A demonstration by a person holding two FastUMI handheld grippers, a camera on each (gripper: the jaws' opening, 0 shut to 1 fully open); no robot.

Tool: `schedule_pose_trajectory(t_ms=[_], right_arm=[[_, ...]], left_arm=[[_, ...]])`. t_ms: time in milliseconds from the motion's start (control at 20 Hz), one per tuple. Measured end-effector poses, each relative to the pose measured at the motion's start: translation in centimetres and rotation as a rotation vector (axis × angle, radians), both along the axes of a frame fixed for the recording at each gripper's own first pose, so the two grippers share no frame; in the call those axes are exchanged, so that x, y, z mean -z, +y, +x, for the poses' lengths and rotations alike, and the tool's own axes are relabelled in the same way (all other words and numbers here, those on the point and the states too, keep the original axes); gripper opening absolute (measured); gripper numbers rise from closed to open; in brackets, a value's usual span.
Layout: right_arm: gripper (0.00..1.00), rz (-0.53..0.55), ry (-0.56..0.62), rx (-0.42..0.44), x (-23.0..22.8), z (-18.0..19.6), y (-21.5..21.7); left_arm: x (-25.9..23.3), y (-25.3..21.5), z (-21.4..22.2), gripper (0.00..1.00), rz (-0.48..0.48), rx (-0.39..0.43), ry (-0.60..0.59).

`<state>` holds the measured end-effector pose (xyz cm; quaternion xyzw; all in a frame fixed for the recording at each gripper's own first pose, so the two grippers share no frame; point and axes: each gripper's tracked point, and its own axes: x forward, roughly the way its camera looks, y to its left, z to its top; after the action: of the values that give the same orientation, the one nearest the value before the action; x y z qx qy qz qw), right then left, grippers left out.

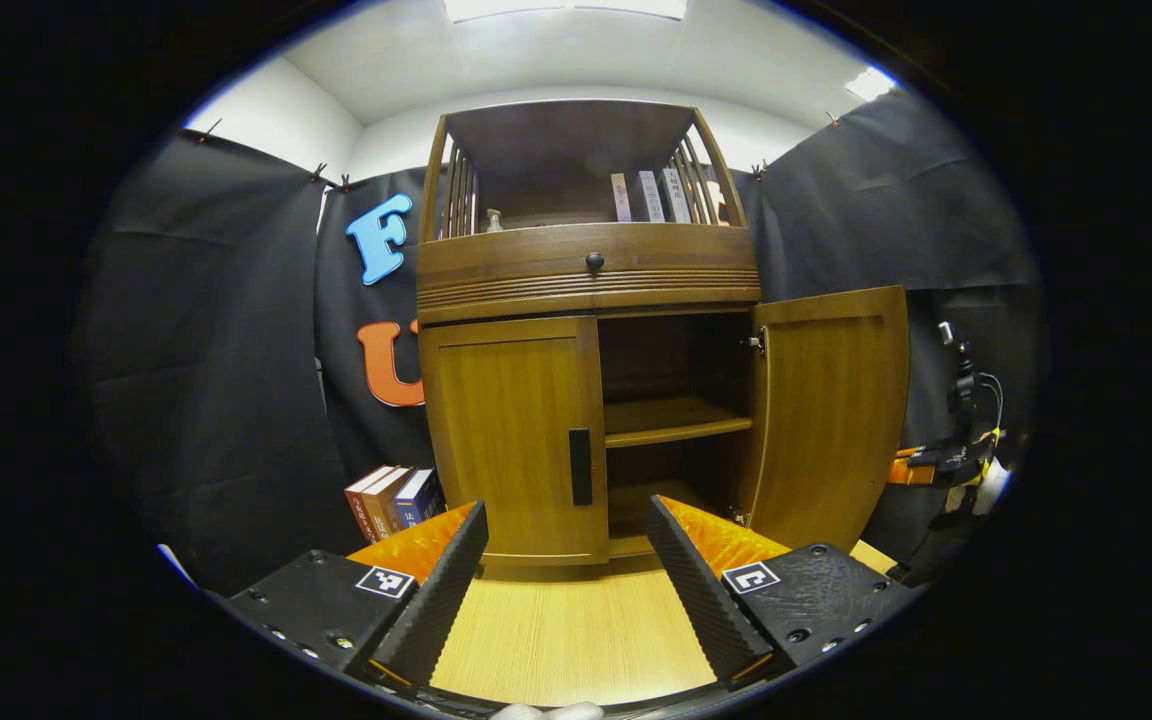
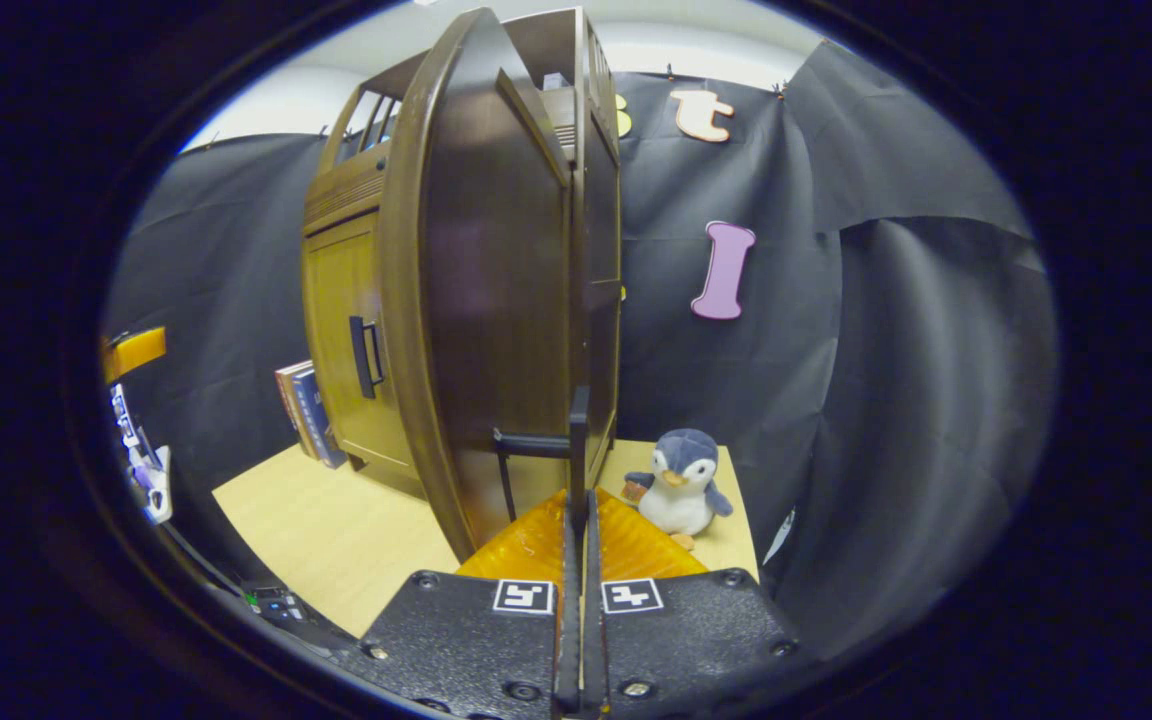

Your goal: Open the right door of the double-door shoe cabinet with the right hand, and open the left door with the left hand.

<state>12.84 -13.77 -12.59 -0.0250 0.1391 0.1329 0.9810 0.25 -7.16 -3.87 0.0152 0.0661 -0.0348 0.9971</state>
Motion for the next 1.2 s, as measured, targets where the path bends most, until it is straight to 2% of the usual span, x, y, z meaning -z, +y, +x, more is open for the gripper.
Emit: schedule_pose_trajectory(t_ms=[50, 250, 300, 400, 450, 700, 900, 1200], right_arm=[[0.05, -0.005, -0.002, 0.003, -0.1, -0.1, 0.0], [0.11, 0.007, -0.015, 0.029, -0.9, -0.6, -0.7], [0.22, 0.010, -0.012, 0.041, -0.9, -0.9, -1.2], [0.38, -0.005, -0.019, 0.074, -1.1, -2.0, -2.0], [0.46, -0.022, -0.027, 0.096, -1.4, -2.5, -2.6], [1.00, -0.061, -0.076, 0.184, -4.1, -6.9, -2.4], [1.00, -0.082, -0.142, 0.198, -7.5, -9.9, 0.5], [1.00, -0.056, -0.216, 0.177, -11.6, -11.2, 7.0]], left_arm=[[-0.1, 0.1, 0.0, 0.96, 0.002, 0.003, -0.003], [0.1, 0.5, -0.1, 0.96, -0.006, 0.013, -0.006], [0.0, 0.7, -0.2, 0.93, -0.007, 0.015, -0.006], [-0.1, 1.2, -0.3, 1.00, -0.007, 0.019, -0.011], [-0.1, 1.5, -0.3, 0.96, -0.008, 0.022, -0.013], [0.1, 2.7, 0.0, 0.96, -0.011, 0.039, -0.024], [0.4, 3.7, 0.4, 0.96, 0.008, 0.044, -0.030], [0.3, 5.6, 0.8, 0.96, -0.006, 0.029, -0.033]])
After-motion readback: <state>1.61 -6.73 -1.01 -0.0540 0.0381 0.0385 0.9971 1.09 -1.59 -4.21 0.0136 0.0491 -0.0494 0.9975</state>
